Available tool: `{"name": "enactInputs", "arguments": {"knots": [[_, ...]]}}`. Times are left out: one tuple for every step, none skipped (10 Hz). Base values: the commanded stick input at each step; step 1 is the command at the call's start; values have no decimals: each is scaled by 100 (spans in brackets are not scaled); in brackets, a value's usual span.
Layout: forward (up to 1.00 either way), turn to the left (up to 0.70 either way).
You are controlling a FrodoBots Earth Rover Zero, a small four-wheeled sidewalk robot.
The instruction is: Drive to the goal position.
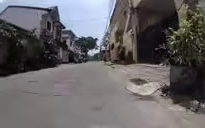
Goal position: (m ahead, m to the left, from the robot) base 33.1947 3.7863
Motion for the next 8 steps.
{"name": "enactInputs", "arguments": {"knots": [[100, -2], [100, -2], [100, -3], [100, -3], [100, -3], [100, -3], [100, -2], [100, 0]]}}
